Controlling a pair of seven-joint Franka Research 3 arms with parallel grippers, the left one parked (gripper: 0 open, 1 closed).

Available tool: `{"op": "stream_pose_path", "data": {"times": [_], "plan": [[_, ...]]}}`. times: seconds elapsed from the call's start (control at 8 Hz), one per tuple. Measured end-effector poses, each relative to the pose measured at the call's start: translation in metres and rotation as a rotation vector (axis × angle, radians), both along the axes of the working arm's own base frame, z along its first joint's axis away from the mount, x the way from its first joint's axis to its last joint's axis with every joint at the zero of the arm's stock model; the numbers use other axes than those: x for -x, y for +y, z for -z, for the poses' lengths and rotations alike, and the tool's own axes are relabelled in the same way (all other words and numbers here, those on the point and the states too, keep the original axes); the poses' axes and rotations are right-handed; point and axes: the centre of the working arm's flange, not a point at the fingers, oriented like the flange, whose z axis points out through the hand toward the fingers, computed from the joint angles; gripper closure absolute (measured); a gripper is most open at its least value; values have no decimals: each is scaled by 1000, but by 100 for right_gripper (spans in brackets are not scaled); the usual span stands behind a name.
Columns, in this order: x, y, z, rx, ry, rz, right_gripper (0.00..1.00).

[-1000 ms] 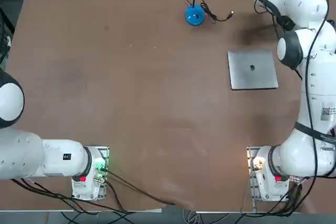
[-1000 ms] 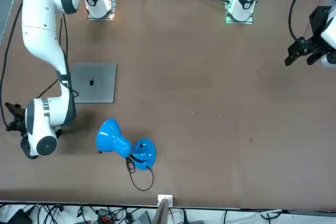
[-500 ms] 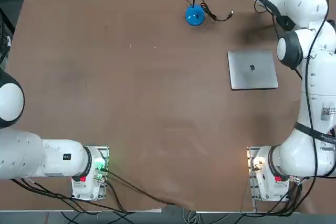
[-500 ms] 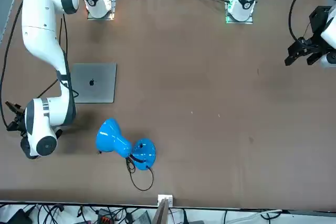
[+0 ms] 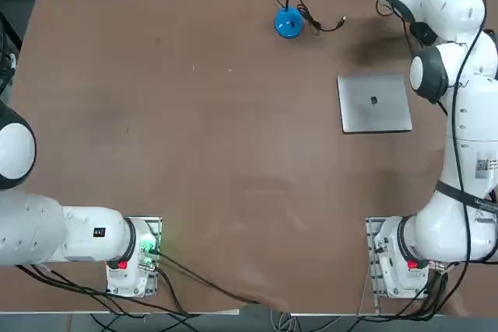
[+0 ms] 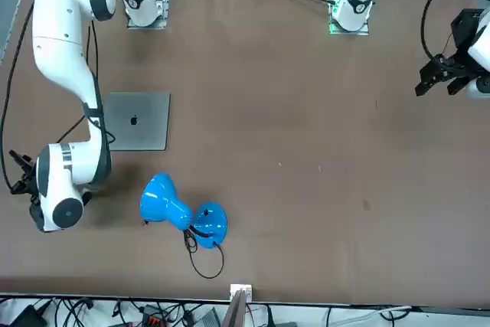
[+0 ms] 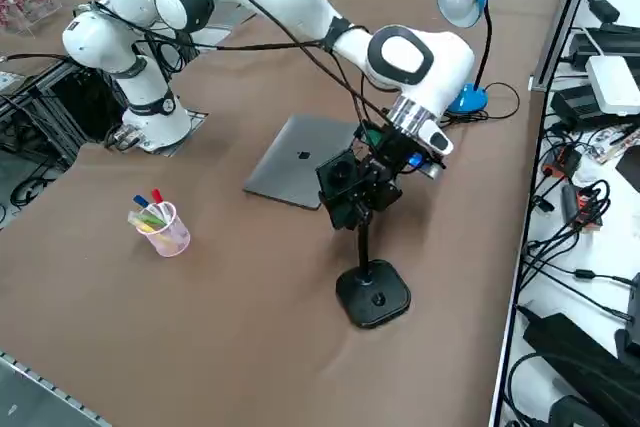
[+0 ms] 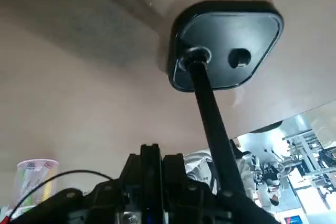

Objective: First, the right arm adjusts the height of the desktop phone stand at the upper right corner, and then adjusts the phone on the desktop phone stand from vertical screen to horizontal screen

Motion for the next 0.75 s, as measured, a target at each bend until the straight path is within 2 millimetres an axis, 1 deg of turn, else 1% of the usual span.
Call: {"op": "stream_pose_path", "data": {"times": [0.38, 0.75], "plan": [[-4, 4, -6, -15, -20, -1, 83], [-6, 2, -16, -76, -49, 29, 83]]}}
